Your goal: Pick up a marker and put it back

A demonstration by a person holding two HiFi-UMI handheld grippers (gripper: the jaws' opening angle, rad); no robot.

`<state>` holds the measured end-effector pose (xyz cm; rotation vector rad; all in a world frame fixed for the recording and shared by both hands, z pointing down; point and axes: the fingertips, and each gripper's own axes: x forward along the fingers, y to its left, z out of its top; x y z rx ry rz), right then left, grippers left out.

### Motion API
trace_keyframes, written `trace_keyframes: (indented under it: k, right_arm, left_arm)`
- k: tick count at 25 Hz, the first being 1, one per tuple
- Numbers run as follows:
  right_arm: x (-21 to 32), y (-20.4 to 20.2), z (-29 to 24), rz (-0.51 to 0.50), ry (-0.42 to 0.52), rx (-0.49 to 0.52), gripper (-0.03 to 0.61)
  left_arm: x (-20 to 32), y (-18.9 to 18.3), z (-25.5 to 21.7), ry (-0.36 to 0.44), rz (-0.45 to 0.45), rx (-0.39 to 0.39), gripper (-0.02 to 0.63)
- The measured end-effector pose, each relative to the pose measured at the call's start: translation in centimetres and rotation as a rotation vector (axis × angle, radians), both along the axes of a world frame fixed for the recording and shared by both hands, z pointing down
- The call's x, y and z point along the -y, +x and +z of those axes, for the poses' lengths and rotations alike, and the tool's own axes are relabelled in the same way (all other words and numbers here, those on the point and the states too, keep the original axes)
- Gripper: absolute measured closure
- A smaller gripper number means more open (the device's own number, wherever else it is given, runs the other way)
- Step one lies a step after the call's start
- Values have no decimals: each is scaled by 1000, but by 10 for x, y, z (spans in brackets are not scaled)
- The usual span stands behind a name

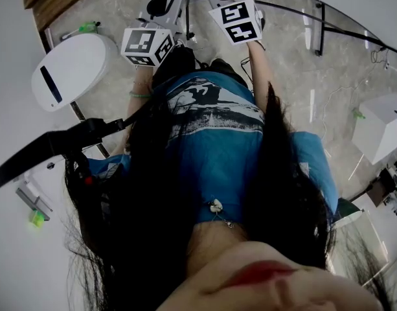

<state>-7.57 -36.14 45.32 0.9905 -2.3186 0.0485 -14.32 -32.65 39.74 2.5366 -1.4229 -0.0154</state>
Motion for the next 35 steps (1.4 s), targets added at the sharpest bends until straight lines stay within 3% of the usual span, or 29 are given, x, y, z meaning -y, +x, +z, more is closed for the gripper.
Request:
trace_keyframes:
  k: [5,10,16,21,27,35]
  right_arm:
    - [9,17,-48,84,53,186,495]
    - [8,36,-87,140,112,302,495]
    - [1,45,-104,170,106,426,495]
    - [0,45,-102,174,103,432,495]
    - [1,42,-100,166,100,423,495]
    - [8,32,-75,108,98,261,495]
  left_arm:
    - [2,6,-5,14,22,5,551]
    - [1,12,-2,9,49,27,552]
    - [0,22,1,2,81,53,578]
    - [-2,23,3,-4,94,60,591]
    - [0,17,-3,3,69,-4,591]
    - [1,15,0,-6,60,-1,591]
